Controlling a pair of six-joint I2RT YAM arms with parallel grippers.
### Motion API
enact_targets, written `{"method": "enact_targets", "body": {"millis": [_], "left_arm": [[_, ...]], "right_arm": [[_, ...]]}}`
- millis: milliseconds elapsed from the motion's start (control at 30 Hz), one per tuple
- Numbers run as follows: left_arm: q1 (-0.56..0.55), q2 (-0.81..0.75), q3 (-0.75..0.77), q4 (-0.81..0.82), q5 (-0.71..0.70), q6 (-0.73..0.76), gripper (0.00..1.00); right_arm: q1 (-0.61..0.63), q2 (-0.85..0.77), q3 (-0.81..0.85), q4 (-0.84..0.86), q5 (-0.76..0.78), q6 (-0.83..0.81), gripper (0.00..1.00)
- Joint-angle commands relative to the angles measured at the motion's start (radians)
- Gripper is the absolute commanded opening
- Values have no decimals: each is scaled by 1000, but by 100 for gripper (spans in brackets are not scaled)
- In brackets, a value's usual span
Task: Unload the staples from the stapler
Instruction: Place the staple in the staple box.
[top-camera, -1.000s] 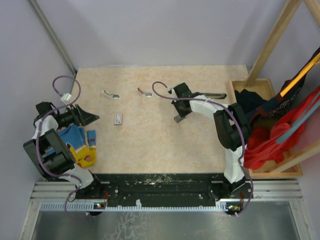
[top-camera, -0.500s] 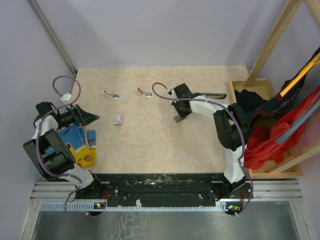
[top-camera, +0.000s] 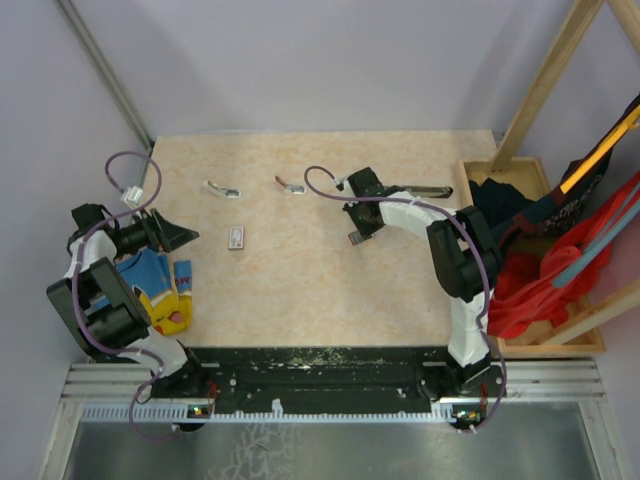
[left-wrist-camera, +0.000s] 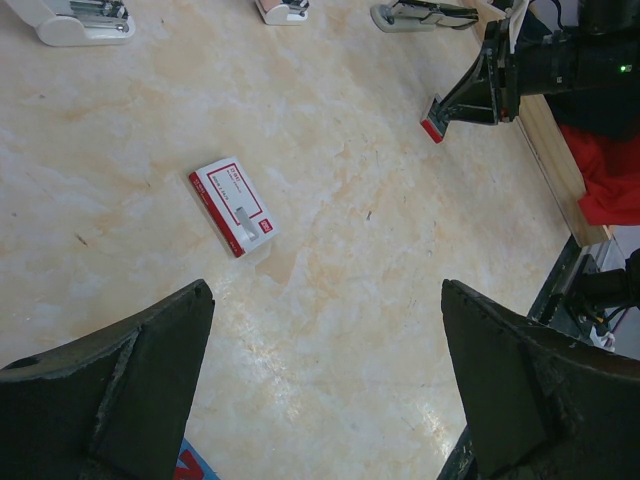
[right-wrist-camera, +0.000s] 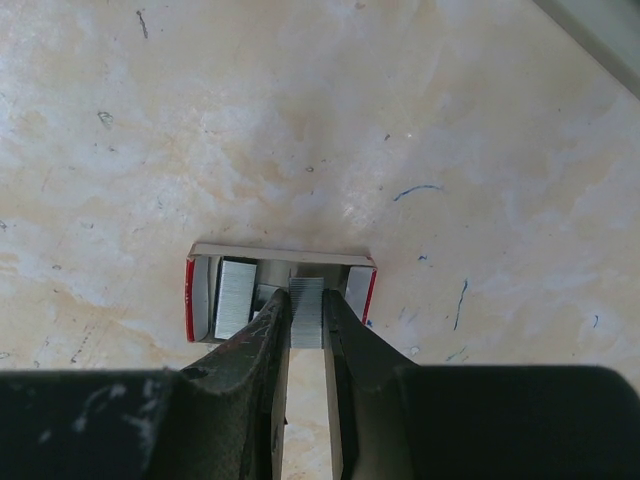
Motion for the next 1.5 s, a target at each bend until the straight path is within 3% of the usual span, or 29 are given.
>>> {"method": "enact_targets", "body": {"millis": [0, 933, 1033, 1167, 1467], "left_arm": [[10, 5, 18, -12, 23, 19, 100], [10, 3, 19, -9, 20, 16, 100], [10, 2, 19, -11, 21, 16, 100], [10, 2, 19, -11, 21, 16, 100], [11, 3, 19, -9, 17, 16, 100]], "right_arm": [[-6, -34, 17, 15, -1, 0, 20], [-6, -140, 76, -15, -5, 3, 38], [-6, -149, 54, -7, -4, 9, 49], [-6, -146, 17, 8, -6, 31, 85], [-6, -106, -16, 17, -44, 46, 91]]}}
